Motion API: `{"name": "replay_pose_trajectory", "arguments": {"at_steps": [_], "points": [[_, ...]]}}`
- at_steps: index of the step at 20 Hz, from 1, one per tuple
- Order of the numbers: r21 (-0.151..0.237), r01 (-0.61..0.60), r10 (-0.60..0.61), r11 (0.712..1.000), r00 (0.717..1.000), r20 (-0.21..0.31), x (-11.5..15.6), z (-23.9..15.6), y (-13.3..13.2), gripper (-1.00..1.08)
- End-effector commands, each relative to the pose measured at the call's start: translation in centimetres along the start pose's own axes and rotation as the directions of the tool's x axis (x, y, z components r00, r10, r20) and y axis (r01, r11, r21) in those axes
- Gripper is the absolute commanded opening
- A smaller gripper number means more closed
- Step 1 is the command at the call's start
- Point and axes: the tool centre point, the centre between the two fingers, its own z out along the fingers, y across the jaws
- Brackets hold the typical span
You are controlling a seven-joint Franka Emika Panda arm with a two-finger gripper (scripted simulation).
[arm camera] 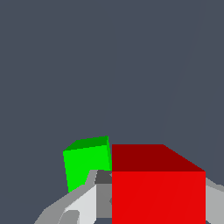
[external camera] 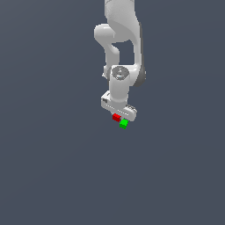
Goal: Stack the red cube on top of the green cube.
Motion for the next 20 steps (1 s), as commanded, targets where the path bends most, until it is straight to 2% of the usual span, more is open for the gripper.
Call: {"name": "replay_pose_trajectory", "arguments": {"at_steps": [1, 5, 10, 11, 20], "points": [[0.001, -0.002, 0.002, 1.0, 1.0, -0.001, -0.4, 0.5, -1.8, -1.0], [0.0, -0.002, 0.002, 1.0, 1.0, -0.001, -0.7, 1.1, -3.6, -1.0], [-0.001, -0.001, 0.001, 1.0, 1.0, -0.001, -0.7, 1.3, -4.2, -1.0], [-0.001, -0.001, 0.001, 1.0, 1.0, -0.001, -0.7, 1.3, -4.2, 1.0], [-0.001, -0.001, 0.001, 1.0, 1.0, -0.001, -0.7, 1.3, -4.2, 1.0]]}}
